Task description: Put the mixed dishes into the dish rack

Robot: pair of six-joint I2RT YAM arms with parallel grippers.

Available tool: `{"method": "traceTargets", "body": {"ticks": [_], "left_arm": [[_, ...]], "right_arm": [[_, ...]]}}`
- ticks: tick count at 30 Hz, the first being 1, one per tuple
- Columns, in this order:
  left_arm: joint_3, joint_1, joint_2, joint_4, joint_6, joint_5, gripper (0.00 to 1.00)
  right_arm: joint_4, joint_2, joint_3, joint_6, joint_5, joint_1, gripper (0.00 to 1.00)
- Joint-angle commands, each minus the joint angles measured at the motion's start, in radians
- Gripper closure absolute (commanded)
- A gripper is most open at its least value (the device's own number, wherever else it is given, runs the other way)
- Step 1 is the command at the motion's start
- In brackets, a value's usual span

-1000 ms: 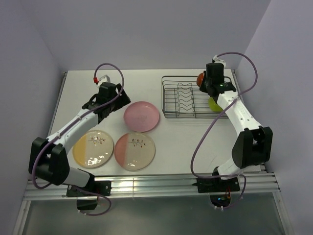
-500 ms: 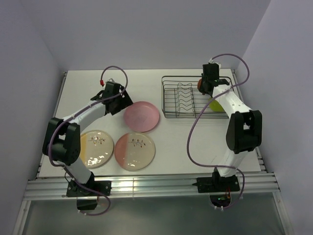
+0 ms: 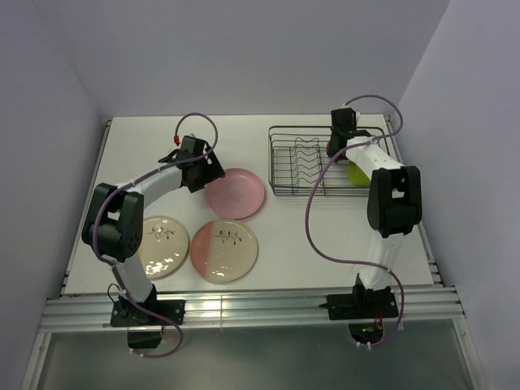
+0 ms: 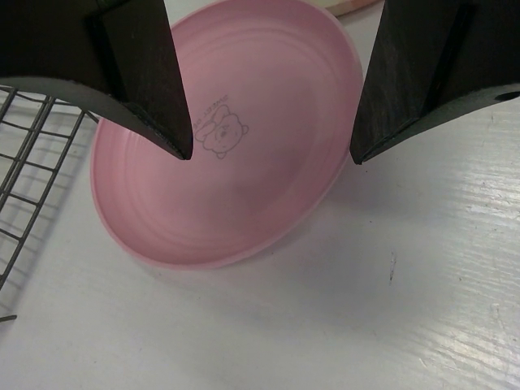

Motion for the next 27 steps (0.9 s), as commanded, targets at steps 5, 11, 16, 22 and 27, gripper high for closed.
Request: {"method": "traceTargets", "body": {"ticks": [5,11,16,22,27], "left_arm": [[0.047,0.002,0.021,0.027,0.029,0.026,0.15],[0.045,0.005,0.036,0.027,0.035,0.029,0.16],[0.061,0.008,0.056,0.013,0.042,0.037,0.16],[0.056,0.008,0.052,0.006,0.045,0.026,0.15],[0.038,0.009,0.04,0.004,0.05,0.008,0.15]], "right_arm": [[-0.017,0.033,0.097,-0.014,0.108,-0.008,1.0],[-0.162,0.071,0.15,-0.006,0.125,-0.007,1.0],[-0.209,0.085,0.164,0.008,0.121,-0.007,0.99],[-0.229,0.099,0.16,0.019,0.083,-0.005,0.82],[-0.244,0.116,0.169,0.026,0.076,-0.005,0.74]]}}
